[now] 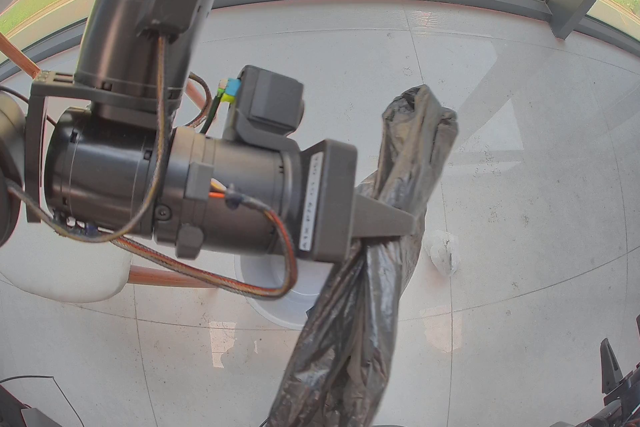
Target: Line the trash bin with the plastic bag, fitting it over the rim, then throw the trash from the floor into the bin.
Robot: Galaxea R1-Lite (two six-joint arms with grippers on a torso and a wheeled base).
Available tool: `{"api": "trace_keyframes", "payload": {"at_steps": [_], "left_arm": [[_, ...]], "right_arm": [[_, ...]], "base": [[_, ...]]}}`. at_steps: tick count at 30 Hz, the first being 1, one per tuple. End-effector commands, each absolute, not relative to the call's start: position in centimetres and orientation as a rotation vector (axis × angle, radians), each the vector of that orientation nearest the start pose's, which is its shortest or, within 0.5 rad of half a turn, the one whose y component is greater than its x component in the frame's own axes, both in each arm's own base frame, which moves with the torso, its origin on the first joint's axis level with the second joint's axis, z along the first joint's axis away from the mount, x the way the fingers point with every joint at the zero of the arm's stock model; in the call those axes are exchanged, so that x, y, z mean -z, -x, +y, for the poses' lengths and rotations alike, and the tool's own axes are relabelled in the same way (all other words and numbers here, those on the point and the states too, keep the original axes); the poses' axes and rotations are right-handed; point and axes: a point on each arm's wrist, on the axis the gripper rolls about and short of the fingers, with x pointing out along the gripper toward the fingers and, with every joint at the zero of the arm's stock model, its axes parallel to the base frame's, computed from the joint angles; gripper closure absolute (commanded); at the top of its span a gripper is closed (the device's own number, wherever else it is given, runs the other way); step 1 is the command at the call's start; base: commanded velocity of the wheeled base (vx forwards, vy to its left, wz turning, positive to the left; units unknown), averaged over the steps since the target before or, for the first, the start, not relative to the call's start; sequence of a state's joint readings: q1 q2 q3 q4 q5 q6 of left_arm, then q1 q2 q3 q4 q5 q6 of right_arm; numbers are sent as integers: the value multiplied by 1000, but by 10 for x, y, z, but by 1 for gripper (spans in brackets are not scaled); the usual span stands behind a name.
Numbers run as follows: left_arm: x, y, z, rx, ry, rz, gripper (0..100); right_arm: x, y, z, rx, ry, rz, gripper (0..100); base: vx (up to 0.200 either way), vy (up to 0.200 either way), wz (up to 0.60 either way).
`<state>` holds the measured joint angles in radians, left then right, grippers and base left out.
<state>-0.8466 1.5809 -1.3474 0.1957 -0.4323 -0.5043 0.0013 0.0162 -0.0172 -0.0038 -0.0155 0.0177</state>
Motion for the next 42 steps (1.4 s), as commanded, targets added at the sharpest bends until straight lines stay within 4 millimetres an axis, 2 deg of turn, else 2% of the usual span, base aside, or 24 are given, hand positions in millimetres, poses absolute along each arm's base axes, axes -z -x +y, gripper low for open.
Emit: {"api": "trace_keyframes", "payload": {"at_steps": [1,15,26,31,37,42], "left_arm": [[-287,-201,-195,1017,328,719,100],[-331,-211,-161,965,332,514,100],[-329,-217,-150,951,161,449,100],[-337,-216,-148,957,147,413,100],[-350,-202,-139,951,141,437,100],[-341,-197,-130,940,44,462,100]], "right_arm": [[-76,22,0,15,-18,1,0],[-76,22,0,14,-17,1,0],[-76,22,0,14,-17,1,0],[-76,22,0,14,-18,1,0],[-76,22,0,14,-18,1,0],[-76,22,0,14,-18,1,0]], "base": [[0,0,0],[0,0,0],[0,0,0],[0,0,0],[0,0,0],[0,0,0]]}}
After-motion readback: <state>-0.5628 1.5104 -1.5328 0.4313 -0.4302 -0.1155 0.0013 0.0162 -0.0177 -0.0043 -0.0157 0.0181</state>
